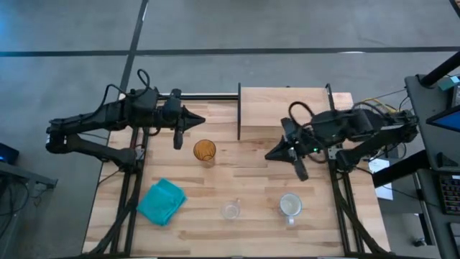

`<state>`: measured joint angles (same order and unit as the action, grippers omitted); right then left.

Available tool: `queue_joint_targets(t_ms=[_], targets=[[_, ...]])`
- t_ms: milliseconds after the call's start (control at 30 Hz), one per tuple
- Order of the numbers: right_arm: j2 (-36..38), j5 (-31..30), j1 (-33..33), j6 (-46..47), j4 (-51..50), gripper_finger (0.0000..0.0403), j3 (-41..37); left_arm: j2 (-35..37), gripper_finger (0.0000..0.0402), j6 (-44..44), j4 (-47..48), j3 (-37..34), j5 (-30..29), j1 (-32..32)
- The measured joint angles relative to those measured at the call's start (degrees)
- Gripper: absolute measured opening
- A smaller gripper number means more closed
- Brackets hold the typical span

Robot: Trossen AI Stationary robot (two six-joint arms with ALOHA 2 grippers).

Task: Stack small to large cups/mugs on shelf
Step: Put the brown cup on the shelf

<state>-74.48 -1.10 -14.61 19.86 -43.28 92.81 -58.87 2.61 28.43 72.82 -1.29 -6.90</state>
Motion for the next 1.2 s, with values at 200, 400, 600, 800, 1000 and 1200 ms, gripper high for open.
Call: queue_joint_targets(t_ms=[200, 400, 600, 800, 1000, 1200], targets=[[-4.29, 0.0, 0.0, 0.8, -7.44, 0.0023, 2.59, -0.35, 0.0, 0.12, 0.03, -0.04, -2.11, 0.0], [-9.32, 0.02, 0.0, 2.64, -8.17, 0.0055, 5.57, -0.67, 0.0001, 0.07, 1.92, -0.04, -2.07, 0.0], [-12.37, 0.02, 0.0, 2.62, -11.35, 0.0079, 8.09, -3.05, 0.0042, 0.05, 2.0, -0.09, -2.04, 0.0], [-12.19, 0.02, 0.0, 2.66, -12.68, 0.0079, 8.31, -6.63, 0.0088, 0.91, 2.1, 0.07, -1.73, 0.1], [-10.33, 0.01, 0.0, 3.95, -18.58, 0.0073, 8.31, -8.83, 0.0092, 12.0, 3.43, 0.02, 10.28, 0.55], [-9.54, -0.36, 0.0, 3.69, -24.37, 0.008, 8.31, -11.86, 0.0092, 15.58, 8.29, 0.22, 12.36, 3.71]])
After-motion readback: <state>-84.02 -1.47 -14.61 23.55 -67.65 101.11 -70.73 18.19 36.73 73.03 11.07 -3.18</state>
